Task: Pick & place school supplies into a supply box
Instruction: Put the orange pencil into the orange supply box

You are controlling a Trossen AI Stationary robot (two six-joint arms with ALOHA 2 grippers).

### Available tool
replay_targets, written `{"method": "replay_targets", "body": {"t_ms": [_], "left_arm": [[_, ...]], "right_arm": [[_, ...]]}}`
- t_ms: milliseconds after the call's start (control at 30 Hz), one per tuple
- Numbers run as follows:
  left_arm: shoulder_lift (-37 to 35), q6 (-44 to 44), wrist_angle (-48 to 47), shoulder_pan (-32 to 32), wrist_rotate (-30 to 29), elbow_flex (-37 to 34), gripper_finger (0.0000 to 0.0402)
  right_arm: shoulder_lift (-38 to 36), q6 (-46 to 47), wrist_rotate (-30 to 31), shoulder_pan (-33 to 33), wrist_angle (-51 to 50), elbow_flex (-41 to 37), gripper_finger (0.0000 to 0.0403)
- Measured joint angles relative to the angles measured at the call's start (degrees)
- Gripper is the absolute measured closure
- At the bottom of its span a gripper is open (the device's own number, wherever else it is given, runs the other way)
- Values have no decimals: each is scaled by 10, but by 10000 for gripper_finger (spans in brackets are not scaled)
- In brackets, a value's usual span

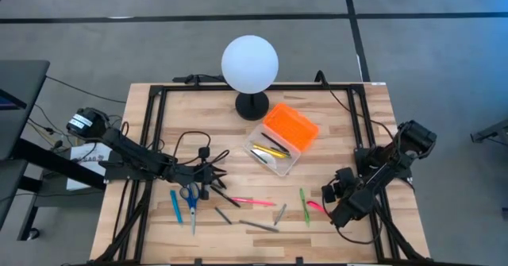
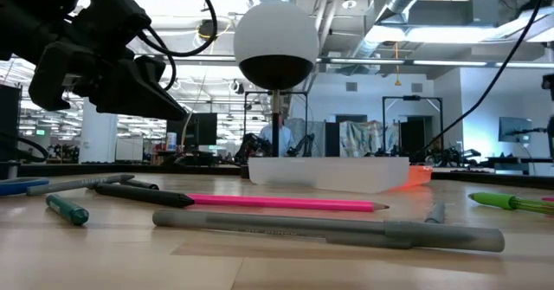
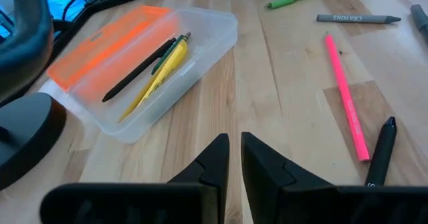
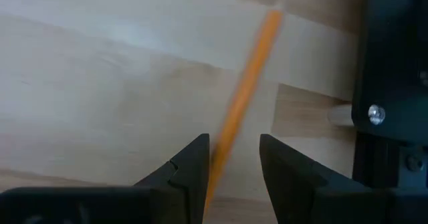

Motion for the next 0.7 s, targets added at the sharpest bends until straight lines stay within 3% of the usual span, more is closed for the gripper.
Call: {"method": "replay_targets", "body": {"t_ms": [267,700], "left_arm": [[0,-3,4,0,0,0,368],[0,-3,16,0,0,0,368]], "right_arm": [[23,0,4,2,10,2,291],[23,-21,16,20,38,0,389]]}}
